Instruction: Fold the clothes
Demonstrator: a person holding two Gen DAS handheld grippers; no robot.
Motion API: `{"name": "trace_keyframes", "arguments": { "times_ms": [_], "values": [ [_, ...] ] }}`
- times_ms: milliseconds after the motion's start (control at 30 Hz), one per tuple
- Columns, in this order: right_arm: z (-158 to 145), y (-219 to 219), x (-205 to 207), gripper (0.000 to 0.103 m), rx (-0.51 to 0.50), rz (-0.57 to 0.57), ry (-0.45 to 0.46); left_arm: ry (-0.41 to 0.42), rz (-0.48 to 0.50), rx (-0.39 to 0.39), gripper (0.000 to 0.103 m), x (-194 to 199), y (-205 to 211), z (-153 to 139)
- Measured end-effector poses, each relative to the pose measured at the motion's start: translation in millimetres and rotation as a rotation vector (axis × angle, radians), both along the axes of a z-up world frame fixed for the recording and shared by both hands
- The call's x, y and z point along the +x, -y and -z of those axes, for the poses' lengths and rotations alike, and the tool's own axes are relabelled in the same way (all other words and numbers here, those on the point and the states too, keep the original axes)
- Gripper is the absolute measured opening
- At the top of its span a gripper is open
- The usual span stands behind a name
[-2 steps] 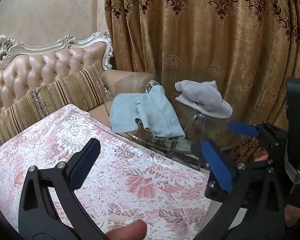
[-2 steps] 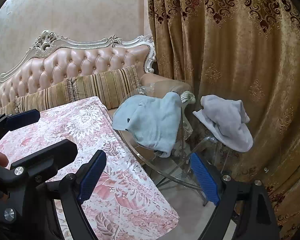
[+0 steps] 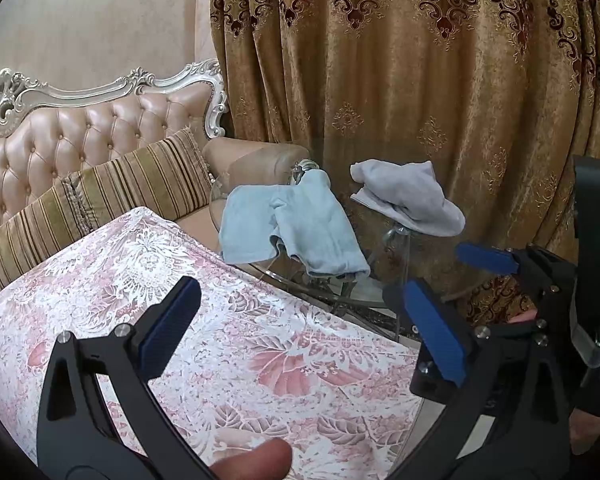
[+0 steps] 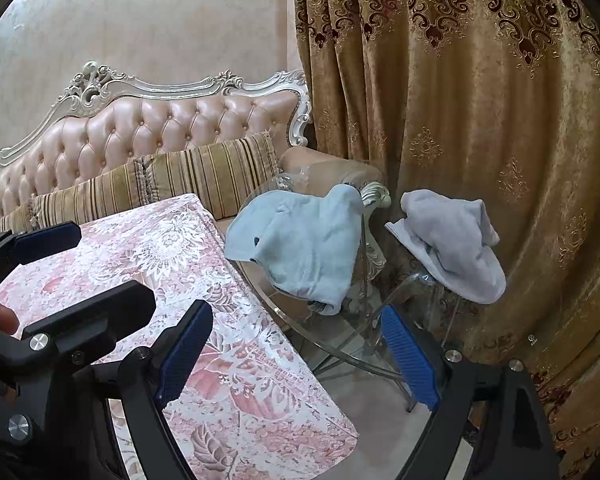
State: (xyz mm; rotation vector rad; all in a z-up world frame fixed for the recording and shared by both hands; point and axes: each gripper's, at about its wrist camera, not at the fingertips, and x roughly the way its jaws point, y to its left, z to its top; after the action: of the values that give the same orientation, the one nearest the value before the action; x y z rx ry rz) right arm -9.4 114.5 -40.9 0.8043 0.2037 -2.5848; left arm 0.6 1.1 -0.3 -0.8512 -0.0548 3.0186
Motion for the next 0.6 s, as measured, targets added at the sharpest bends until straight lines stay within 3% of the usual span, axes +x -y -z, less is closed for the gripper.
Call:
{"name": "trace_keyframes", "arguments": {
  "times_ms": [600],
  "values": [
    [1.2, -0.3, 1.1, 0.087, -0.001, -0.002, 0.003, 0.021, 0.005, 0.022, 0.102, -2.3, 1.8, 1.2]
  ]
}}
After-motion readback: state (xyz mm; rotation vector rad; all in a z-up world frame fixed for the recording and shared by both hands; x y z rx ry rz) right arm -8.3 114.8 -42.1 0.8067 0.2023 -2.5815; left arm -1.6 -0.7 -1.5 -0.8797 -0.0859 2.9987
